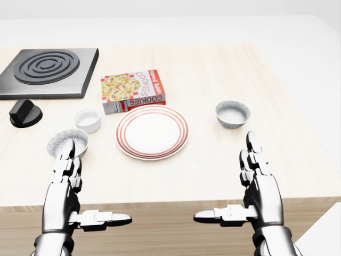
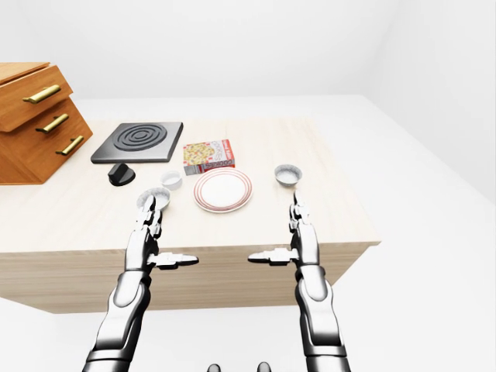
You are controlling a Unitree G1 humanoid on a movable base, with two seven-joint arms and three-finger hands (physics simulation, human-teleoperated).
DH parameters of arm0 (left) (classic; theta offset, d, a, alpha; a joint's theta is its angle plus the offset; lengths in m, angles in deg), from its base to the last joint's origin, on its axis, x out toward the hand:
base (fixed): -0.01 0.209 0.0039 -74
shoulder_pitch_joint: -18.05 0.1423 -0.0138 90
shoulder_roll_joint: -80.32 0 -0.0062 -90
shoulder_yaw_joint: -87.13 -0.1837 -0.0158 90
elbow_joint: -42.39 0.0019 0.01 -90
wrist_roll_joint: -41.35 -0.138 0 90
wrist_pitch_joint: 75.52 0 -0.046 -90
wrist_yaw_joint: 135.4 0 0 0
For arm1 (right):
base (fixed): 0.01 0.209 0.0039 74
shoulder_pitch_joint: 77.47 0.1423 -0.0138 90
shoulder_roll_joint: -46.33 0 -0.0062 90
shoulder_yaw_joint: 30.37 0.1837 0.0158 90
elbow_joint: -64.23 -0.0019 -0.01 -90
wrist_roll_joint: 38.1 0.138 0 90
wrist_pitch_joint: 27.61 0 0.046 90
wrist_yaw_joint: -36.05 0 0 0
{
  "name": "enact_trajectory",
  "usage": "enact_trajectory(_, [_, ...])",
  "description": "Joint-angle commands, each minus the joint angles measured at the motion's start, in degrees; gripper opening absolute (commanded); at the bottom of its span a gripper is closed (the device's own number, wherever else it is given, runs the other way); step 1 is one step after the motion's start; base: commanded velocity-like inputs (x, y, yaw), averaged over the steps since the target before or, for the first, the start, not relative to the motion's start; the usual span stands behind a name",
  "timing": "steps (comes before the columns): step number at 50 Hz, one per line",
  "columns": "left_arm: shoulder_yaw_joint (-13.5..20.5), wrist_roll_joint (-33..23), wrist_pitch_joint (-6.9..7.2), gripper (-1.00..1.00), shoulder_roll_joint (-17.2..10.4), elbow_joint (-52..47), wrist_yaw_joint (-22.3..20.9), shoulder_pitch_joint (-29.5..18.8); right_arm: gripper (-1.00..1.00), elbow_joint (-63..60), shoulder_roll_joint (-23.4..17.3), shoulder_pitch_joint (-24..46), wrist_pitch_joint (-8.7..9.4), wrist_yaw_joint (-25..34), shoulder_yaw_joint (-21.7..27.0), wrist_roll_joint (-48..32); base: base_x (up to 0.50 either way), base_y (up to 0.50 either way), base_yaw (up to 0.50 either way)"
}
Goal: Pick the akita bowl next to the plate and place it on the plate.
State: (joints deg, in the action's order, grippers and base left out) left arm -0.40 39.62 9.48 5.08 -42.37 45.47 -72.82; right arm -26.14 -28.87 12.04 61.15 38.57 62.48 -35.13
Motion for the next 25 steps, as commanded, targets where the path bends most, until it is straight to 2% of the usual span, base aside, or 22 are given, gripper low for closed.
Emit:
enact_trajectory(1, [0.32, 0.27, 0.00, 1.00, -0.18, -0.13, 0.21, -0.24, 1.00, 0.26, 0.02, -0.62, -1.07, 0.17, -1.01, -2.05, 0.00, 0.00, 0.00])
enact_trajectory(9, [0.40, 0.37, 0.00, 1.00, -0.18, -0.06, 0.45, -0.40, 1.00, 0.50, 0.06, -0.73, -1.77, 0.67, -1.01, -2.76, 0.00, 0.00, 0.00])
enact_trajectory(12, [0.39, 0.38, 0.00, 1.00, -0.19, -0.07, 0.43, -0.32, 1.00, 0.76, 0.07, -0.78, -2.19, 0.78, -0.98, -2.79, 0.19, 0.00, 0.00])
enact_trajectory(25, [0.37, 0.38, 0.00, 1.00, -0.19, 0.27, 0.49, -0.46, 1.00, 0.29, 0.12, -0.80, -1.89, 0.89, -0.86, -2.61, 0.20, 0.00, 0.00])
